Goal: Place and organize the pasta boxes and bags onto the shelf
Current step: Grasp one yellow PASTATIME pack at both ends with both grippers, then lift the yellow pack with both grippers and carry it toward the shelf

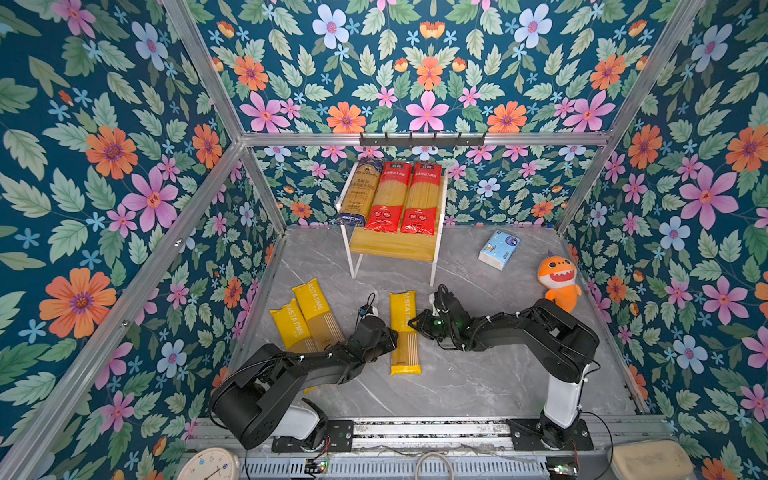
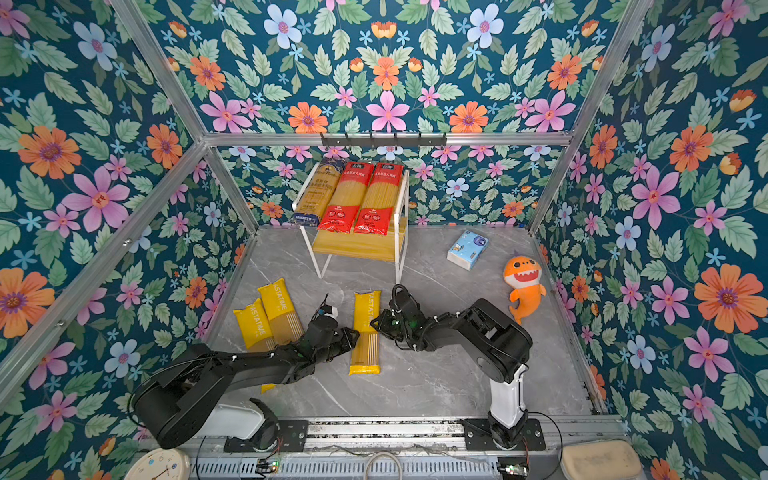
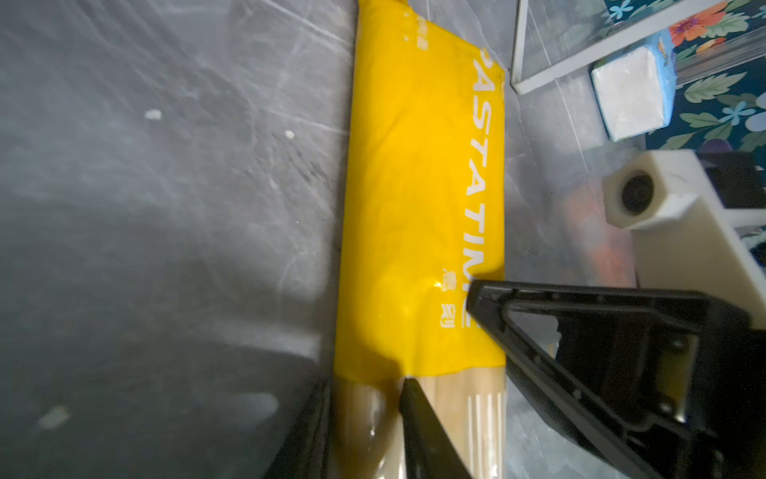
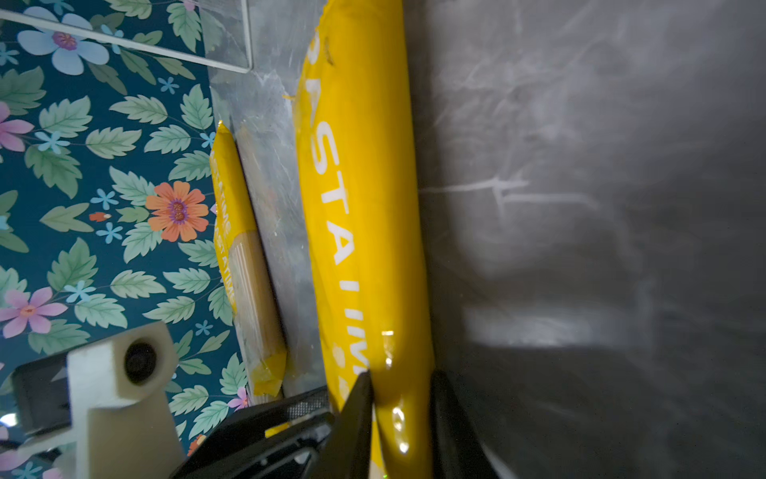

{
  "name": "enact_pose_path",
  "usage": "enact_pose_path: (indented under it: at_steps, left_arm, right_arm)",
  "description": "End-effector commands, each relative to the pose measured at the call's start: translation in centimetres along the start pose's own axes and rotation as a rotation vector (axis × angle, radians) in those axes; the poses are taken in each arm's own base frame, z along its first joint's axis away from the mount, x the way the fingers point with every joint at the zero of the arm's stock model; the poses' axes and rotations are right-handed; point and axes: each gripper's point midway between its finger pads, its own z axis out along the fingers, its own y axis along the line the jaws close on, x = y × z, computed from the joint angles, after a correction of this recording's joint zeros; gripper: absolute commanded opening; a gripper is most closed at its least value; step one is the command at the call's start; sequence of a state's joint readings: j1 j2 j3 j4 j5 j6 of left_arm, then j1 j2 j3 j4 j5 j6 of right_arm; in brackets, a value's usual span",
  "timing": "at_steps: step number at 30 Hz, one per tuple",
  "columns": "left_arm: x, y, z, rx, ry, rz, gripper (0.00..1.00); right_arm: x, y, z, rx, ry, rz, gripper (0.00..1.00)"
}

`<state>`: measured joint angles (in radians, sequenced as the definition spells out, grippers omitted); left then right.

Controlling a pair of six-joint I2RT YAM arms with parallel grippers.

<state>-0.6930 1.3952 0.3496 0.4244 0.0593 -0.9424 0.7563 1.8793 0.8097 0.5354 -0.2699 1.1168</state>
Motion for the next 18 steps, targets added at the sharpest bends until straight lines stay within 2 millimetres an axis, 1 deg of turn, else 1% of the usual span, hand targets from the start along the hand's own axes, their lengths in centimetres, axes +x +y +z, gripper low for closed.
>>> enact_pose_path:
  at_steps: [1, 4, 6, 10, 11, 13, 15, 17, 18]
  left_arm:
    - [-0.7, -1.4, -0.8, 0.055, -0.001, -0.034, 0.31]
    - [-2.1, -2.8, -2.8, 0.073, -0.023, -0.031, 0.34]
    - [-3.1, -3.2, -4.6, 0.082, -0.057, -0.043, 0.37]
    - [-4.3, -1.9, -6.9, 0.077, -0.086, -0.109, 0.41]
    - [-4.9, -1.8, -7.6, 0.088, -0.097, -0.134, 0.43]
    - [-6.0, -1.8, -8.9, 0.113, -0.114, -0.185, 0.50]
    - [-7.7, -2.9, -10.6, 0.168, -0.150, -0.200, 0.58]
    - [-8.8, -4.1, -12.0, 0.211, -0.185, -0.197, 0.68]
    - [-9.2, -4.5, -12.6, 0.229, -0.197, -0.203, 0.74]
  right_arm:
    - [-0.1, 3.5, -1.0, -0.135, -0.003, -0.059, 0.16]
    - [-0.5, 5.7, -2.5, -0.218, -0.026, -0.067, 0.10]
    - [-0.9, 7.2, -3.6, -0.277, -0.055, -0.070, 0.08]
    - [-2.1, 10.3, -5.7, -0.383, -0.129, -0.090, 0.05]
    - [-2.5, 11.1, -6.2, -0.412, -0.149, -0.095, 0.03]
    - [-3.2, 12.9, -7.3, -0.476, -0.189, -0.101, 0.02]
    - [-4.2, 14.7, -8.5, -0.539, -0.239, -0.108, 0.00]
    - [-5.1, 15.9, -9.1, -0.562, -0.277, -0.099, 0.00]
    - [-5.7, 17.2, -9.9, -0.604, -0.310, -0.107, 0.00]
